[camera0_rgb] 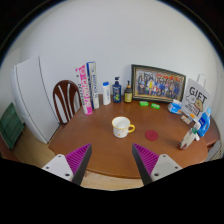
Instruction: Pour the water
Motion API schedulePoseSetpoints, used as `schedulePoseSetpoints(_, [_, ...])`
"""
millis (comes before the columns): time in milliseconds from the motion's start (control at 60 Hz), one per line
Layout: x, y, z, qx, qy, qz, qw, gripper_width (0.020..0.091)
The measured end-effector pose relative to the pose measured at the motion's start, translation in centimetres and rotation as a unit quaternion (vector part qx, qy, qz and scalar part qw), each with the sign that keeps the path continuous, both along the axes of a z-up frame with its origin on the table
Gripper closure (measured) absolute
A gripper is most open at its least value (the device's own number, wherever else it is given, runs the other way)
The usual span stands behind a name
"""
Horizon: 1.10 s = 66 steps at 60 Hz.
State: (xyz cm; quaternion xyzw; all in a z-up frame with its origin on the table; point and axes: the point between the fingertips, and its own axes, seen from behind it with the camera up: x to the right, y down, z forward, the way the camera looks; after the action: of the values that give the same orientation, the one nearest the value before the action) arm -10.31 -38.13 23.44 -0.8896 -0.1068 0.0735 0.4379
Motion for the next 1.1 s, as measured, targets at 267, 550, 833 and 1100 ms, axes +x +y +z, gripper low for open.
schedulePoseSetpoints(267, [11.3, 1.7, -2.4, 0.010, 0.002, -0.069, 0.998, 0.0259])
schedulePoseSetpoints(550, [30.4, 3.9, -8.8, 0.017, -0.003, -0.168, 0.986, 0.0253])
schedulePoseSetpoints(833, [42.1, 12.0, -14.0, 0.063, -0.003, -0.181, 0.982, 0.0250])
schedulePoseSetpoints(1100, [42.1, 20.9, -16.7, 0.107, 0.009, -0.121, 0.987, 0.0272])
